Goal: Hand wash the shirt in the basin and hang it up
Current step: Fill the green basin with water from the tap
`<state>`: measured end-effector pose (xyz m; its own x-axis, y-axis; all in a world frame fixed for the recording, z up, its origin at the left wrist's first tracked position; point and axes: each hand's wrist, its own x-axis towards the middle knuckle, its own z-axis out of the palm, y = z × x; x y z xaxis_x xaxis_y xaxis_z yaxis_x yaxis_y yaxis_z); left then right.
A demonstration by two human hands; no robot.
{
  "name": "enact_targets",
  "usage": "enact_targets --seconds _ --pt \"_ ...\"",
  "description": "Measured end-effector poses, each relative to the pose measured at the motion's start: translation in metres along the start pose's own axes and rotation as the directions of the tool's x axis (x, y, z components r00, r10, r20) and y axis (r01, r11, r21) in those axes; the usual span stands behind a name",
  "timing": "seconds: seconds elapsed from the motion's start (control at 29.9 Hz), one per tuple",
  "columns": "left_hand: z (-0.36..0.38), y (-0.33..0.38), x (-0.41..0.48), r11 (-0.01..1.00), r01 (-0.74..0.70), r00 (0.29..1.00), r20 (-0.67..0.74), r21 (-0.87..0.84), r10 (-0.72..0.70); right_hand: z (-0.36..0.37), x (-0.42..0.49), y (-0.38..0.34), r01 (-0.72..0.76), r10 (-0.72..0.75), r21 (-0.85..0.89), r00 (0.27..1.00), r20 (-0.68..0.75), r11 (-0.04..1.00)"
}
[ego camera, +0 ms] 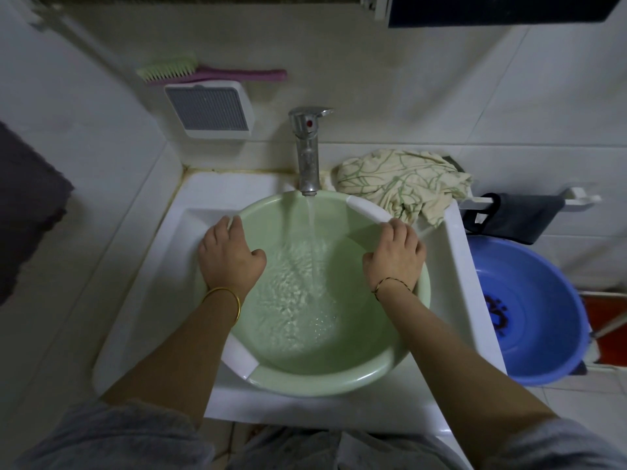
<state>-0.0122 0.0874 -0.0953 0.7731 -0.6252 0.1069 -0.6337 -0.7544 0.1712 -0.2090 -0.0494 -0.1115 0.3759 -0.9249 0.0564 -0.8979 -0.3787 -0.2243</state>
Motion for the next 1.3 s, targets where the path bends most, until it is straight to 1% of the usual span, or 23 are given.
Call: enact_targets --seconds 0.37,0.84,0.97,1.3 --pt "0.0014 -0.0009 0.0012 1.0 -0.014 1.0 -0.015 -0.004 0.014 0.0008 -0.0004 0.0 0.0 0.0 0.011 1.0 -0.011 1.0" --pt "0.0006 -0.0012 0.0006 1.0 -0.006 1.0 0.001 -0.002 0.006 -0.0001 -0.0001 0.0001 -0.003 0.003 -0.001 1.0 0.002 1.0" --pt "0.002 -0.0018 0.0011 1.0 -0.013 1.0 -0.023 -0.016 0.013 0.0009 0.0001 -0.0004 -0.005 0.005 0.007 1.0 -0.013 1.0" --pt "0.001 -0.0006 0.0006 1.0 -0.004 1.0 -0.001 -0.005 0.004 0.0013 0.0006 -0.0001 -0.007 0.007 0.006 1.0 -0.014 1.0"
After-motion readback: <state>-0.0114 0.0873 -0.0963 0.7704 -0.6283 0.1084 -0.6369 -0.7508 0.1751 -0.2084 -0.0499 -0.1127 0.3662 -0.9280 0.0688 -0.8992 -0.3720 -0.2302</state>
